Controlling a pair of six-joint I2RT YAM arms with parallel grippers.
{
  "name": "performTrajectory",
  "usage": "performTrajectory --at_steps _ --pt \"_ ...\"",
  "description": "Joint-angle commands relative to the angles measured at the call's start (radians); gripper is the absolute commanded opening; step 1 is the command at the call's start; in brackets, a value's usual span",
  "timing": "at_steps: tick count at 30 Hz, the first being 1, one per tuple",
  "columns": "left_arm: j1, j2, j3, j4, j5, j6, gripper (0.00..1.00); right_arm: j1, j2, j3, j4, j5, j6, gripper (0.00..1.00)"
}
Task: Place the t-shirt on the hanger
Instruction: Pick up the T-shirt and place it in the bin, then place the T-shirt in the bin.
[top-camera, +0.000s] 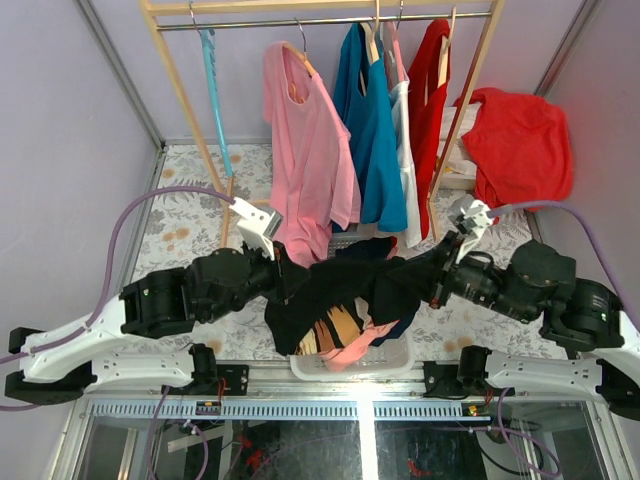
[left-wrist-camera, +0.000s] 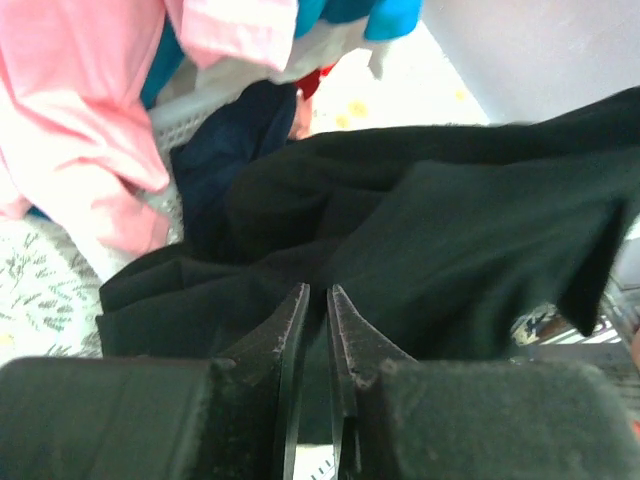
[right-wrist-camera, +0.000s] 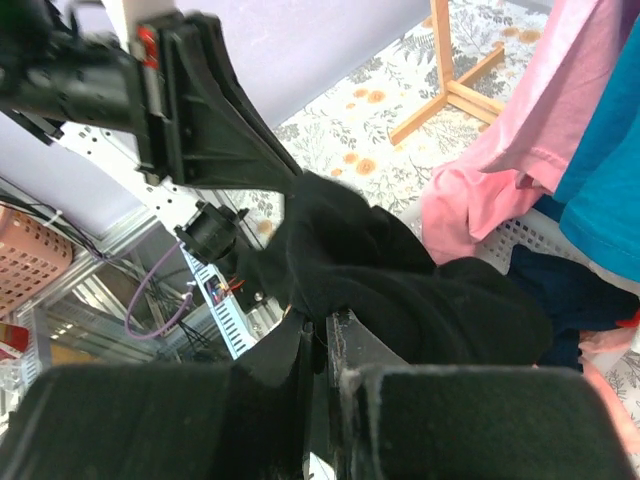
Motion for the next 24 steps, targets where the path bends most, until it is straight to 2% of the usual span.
performTrajectory --at_steps 1,5,11,17,24 --pt "0.004 -0.057 -0.079 0.045 -0.007 -0.054 0.14 0.001 -0.056 0.007 0.045 0.001 0.014 0.0" --pt "0.005 -0.091 -0.151 0.067 0.019 -0.089 0.24 0.001 -0.065 0.008 0.051 0.014 0.011 0.0" --pt "0.005 -0.135 -0.272 0.097 0.069 -0.144 0.43 0.001 -0.045 0.055 0.047 0.043 -0.017 0.0" --pt "0.004 -0.204 -0.359 0.057 0.081 -0.203 0.62 0.001 -0.018 0.099 0.052 0.075 -0.056 0.0" --pt "0.004 -0.303 -0.44 0.0 0.06 -0.323 0.69 0.001 0.009 0.123 0.046 0.135 -0.1 0.0"
